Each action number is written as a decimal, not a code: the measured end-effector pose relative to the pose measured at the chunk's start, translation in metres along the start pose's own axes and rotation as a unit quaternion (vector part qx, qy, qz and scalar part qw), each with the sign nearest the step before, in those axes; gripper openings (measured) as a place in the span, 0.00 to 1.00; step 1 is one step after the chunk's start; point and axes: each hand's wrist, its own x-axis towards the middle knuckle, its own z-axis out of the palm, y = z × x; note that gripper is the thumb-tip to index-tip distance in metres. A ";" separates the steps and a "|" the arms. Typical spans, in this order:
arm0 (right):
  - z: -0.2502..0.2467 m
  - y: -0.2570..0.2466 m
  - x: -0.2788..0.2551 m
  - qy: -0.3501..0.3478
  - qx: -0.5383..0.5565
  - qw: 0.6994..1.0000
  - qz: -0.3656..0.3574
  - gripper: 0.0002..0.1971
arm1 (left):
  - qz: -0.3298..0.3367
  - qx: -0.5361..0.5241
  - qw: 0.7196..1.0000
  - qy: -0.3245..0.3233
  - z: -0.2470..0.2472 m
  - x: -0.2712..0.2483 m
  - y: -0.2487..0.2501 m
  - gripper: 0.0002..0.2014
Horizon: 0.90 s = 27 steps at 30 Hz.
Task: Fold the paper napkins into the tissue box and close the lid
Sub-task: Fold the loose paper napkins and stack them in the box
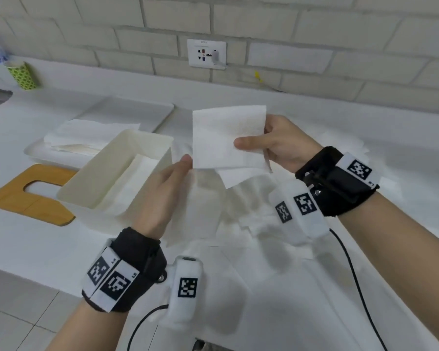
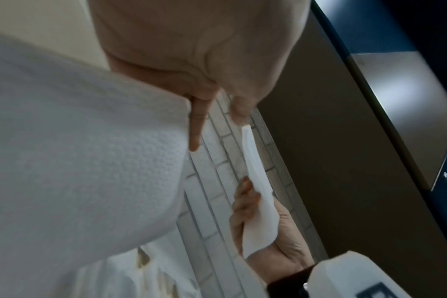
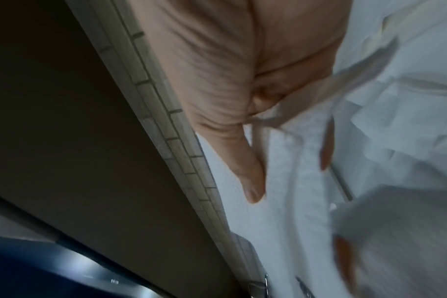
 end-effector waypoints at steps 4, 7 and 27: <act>0.011 0.013 -0.002 0.055 -0.036 0.997 -0.038 0.24 | 0.020 -0.051 0.998 -0.044 0.018 -0.004 0.015 0.18; 0.016 0.020 -0.005 0.054 -0.137 0.983 -0.113 0.28 | 0.026 -0.033 0.999 0.012 0.025 -0.001 0.012 0.23; 0.013 0.018 -0.010 0.041 -0.259 0.946 -0.189 0.11 | 0.032 -0.069 0.993 -0.085 0.008 -0.001 0.010 0.14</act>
